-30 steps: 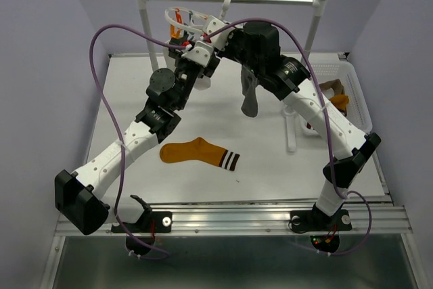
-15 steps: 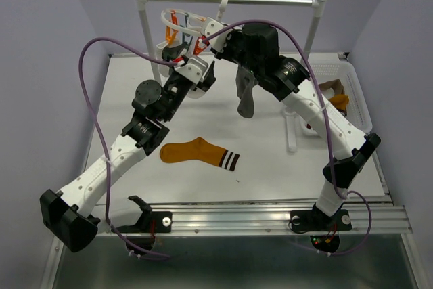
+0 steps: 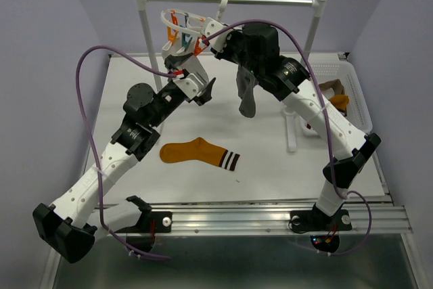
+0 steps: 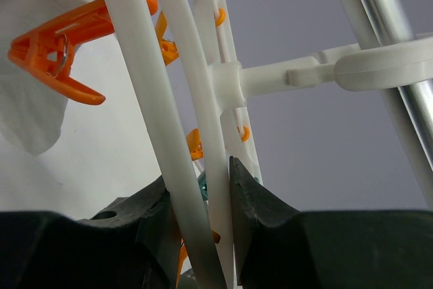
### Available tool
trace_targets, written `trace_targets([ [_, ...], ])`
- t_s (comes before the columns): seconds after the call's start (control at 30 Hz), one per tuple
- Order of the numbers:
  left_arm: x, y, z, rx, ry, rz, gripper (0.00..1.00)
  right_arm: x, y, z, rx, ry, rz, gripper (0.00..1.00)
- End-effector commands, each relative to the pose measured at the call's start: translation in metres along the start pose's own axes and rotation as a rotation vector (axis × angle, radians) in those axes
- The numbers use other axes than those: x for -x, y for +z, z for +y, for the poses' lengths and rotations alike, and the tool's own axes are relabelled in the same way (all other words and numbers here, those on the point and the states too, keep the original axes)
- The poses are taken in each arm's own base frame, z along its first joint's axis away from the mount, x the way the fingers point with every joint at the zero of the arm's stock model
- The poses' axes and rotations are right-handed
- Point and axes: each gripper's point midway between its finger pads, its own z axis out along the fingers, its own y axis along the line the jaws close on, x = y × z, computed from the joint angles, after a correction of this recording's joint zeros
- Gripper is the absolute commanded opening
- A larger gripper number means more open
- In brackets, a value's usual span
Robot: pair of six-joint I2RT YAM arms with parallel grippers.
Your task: Clip the socks to the hanger
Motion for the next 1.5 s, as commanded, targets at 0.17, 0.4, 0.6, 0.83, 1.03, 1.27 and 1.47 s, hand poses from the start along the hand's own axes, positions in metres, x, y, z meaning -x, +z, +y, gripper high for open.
trace_targets([
  [0.17,0.019,-0.002,0.021,-0.016,-0.004,-0.091,0.99,0.017,-0.02,-0.014,-0.023,0.03,-0.06,0.23],
  [0.4,0.024,0.008,0.026,-0.025,0.006,-0.109,0.99,0.017,-0.018,-0.015,-0.032,0.031,-0.06,0.22],
  [0.6,0.02,0.012,0.038,0.049,-0.01,-0.112,0.99,0.017,-0.018,-0.015,-0.032,0.036,-0.062,0.22],
  [0.83,0.021,0.019,0.052,0.12,-0.012,-0.123,0.99,0.021,-0.019,-0.013,-0.019,0.049,-0.083,0.22],
  [1.03,0.02,0.029,0.057,0.146,-0.023,-0.145,0.99,0.024,-0.018,-0.012,-0.011,0.054,-0.094,0.22],
  [1.27,0.024,0.031,0.064,0.189,-0.029,-0.183,0.99,0.022,-0.016,-0.009,-0.003,0.057,-0.092,0.22],
  [1.47,0.034,0.032,0.073,0.229,-0.055,-0.224,0.93,0.024,-0.013,-0.005,0.011,0.068,-0.101,0.22],
])
